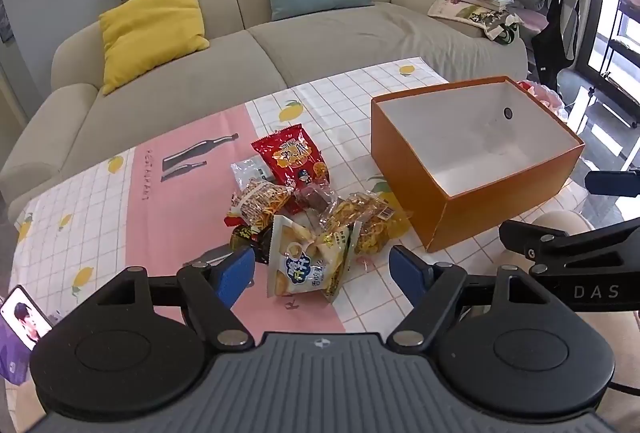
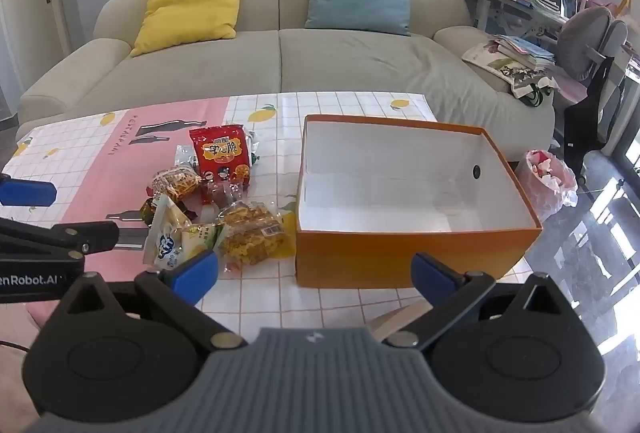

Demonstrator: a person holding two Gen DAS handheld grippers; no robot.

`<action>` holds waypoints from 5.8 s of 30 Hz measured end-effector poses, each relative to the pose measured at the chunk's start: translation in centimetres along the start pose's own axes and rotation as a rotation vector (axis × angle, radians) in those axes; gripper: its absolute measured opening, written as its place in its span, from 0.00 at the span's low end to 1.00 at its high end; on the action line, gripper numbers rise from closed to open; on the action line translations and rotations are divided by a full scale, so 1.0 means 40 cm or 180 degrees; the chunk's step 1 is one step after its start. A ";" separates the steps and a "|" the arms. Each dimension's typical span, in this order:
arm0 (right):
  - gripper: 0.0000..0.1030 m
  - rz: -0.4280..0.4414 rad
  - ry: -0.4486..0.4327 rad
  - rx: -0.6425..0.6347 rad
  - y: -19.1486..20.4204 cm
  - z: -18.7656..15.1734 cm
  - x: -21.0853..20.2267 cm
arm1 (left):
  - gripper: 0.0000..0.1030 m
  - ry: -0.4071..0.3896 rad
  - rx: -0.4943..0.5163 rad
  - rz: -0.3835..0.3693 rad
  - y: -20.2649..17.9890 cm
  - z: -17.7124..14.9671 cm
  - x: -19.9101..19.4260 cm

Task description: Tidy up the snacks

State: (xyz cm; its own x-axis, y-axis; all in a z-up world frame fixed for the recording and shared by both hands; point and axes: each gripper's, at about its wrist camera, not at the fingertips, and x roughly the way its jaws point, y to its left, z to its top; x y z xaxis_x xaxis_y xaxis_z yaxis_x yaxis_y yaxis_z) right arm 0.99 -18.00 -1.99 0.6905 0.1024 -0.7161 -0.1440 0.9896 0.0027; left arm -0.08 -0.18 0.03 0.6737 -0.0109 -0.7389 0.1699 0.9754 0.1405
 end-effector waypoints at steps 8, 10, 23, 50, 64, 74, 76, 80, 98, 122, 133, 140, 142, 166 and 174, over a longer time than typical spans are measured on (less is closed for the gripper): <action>0.97 -0.0008 0.0013 -0.0009 0.003 -0.001 -0.001 | 0.87 0.0016 -0.0088 -0.0037 -0.001 -0.021 0.017; 0.97 -0.0010 0.0012 -0.0017 0.008 -0.006 0.006 | 0.87 0.0013 -0.0105 -0.0043 0.000 -0.021 0.017; 0.97 -0.0025 0.0011 -0.0023 0.005 0.000 -0.005 | 0.86 0.0015 -0.0151 -0.0094 0.011 -0.006 -0.003; 0.97 -0.0049 0.0029 -0.0017 0.009 -0.004 0.002 | 0.86 0.0029 -0.0190 -0.0105 0.014 -0.019 0.001; 0.97 -0.0068 0.0045 -0.0042 0.015 -0.006 0.002 | 0.86 0.0048 -0.0196 -0.0120 0.011 -0.026 0.005; 0.97 -0.0063 0.0054 -0.0040 0.016 -0.007 0.004 | 0.86 0.0062 -0.0197 -0.0129 0.009 -0.029 0.004; 0.97 -0.0063 0.0054 -0.0038 0.016 -0.007 0.004 | 0.86 0.0061 -0.0199 -0.0127 0.009 -0.029 0.003; 0.97 -0.0064 0.0054 -0.0040 0.017 -0.007 0.004 | 0.86 0.0063 -0.0200 -0.0129 0.008 -0.029 0.003; 0.97 0.0035 -0.0040 -0.0052 0.019 -0.005 -0.001 | 0.86 0.0095 -0.0223 -0.0204 0.023 -0.031 0.004; 0.35 0.0578 0.0181 -0.0398 0.109 -0.032 0.229 | 0.86 0.0373 -0.0214 -0.0704 0.130 -0.034 0.224; 0.26 0.0661 0.0595 -0.0036 0.106 -0.027 0.380 | 0.86 0.0642 -0.0053 -0.0848 0.117 -0.076 0.387; 0.34 0.0673 0.0706 0.0164 0.091 -0.034 0.438 | 0.86 0.0634 0.0156 -0.0638 0.080 -0.095 0.455; 0.35 0.0666 0.0719 0.0219 0.087 -0.035 0.447 | 0.86 0.0590 0.0161 -0.0607 0.073 -0.099 0.464; 0.45 0.0231 0.0438 -0.0308 0.228 -0.062 0.494 | 0.43 0.0603 -0.0535 -0.0377 0.179 -0.107 0.407; 0.03 0.0331 0.0500 -0.0274 0.219 -0.073 0.498 | 0.45 0.0850 -0.0752 -0.0675 0.205 -0.142 0.403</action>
State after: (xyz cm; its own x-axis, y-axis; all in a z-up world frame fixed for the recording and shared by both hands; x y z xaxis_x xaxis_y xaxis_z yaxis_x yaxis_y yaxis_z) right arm 11.41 -7.57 -18.24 0.5506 0.1799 -0.8151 -0.2734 0.9615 0.0276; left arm 8.09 8.88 -14.49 0.4261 -0.1898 -0.8845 0.0940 0.9817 -0.1654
